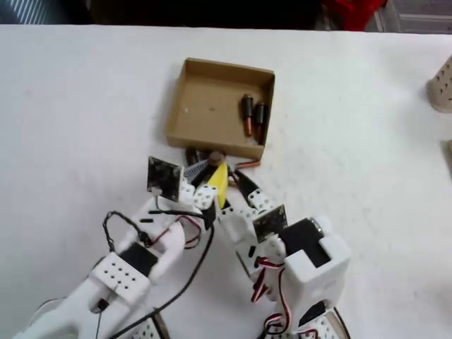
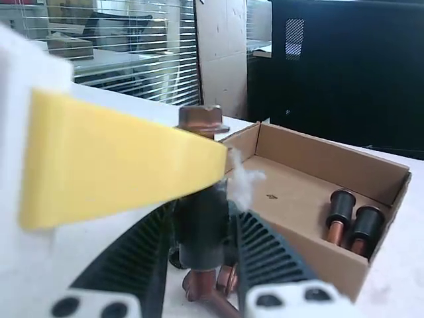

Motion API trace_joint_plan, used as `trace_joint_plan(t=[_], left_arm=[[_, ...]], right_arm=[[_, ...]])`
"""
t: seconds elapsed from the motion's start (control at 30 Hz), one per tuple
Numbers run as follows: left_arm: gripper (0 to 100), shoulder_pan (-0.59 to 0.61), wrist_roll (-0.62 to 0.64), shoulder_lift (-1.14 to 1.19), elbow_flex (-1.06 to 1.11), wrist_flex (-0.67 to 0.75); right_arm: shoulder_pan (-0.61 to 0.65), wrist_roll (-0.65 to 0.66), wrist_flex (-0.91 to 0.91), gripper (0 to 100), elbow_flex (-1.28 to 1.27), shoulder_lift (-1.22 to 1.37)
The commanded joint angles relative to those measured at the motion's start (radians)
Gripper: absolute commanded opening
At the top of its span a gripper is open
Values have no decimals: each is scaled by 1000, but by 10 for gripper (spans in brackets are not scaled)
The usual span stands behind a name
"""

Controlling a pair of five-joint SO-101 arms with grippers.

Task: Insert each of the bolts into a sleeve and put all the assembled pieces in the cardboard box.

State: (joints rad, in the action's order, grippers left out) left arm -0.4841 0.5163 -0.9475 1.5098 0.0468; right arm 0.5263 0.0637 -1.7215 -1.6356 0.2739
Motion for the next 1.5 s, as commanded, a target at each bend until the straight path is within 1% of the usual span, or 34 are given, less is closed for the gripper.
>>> trace_joint_plan(t=[0.0, 0.1, 0.17, 0.23, 0.37, 0.43, 0.47, 0.83, 0.97, 1.03, 1.17, 1.27, 1.37, 1.47], left_arm=[[24, -5, -5, -18, -52, -15], [24, -4, -5, -22, -52, -15], [49, -5, -5, -24, -52, -15], [124, -10, -5, -24, -52, -20], [329, -7, -5, -24, -46, -23], [383, -4, -5, -24, -46, -23], [391, -4, -5, -24, -46, -23], [391, -4, -5, -33, -54, -15], [391, -4, 3, -162, -40, -38], [391, -4, 3, -271, -31, -103], [391, -2, 3, -527, -32, -334], [391, 8, 3, -716, -29, -480], [373, 71, 3, -866, -28, -591], [267, 194, 3, -891, -32, -628]], right_arm=[[-30, -17, -28, 16, -5, -44], [-30, -17, -28, 16, -5, -44], [-30, -17, -28, 16, -5, -44], [-30, -17, -28, 16, -5, -44], [-30, -17, -28, 16, -5, -44], [-30, -17, -28, 16, -5, -44], [-30, -17, -28, 16, -5, -44], [-30, -17, -28, 16, -3, -44], [-30, -17, -28, 16, -3, -44], [-31, -17, -28, 16, -3, -44], [-31, -17, -28, 16, -3, -44], [-31, -17, -28, 16, -3, -44], [-31, -17, -28, 16, -3, -44], [-45, -17, -28, 16, -3, -44]])
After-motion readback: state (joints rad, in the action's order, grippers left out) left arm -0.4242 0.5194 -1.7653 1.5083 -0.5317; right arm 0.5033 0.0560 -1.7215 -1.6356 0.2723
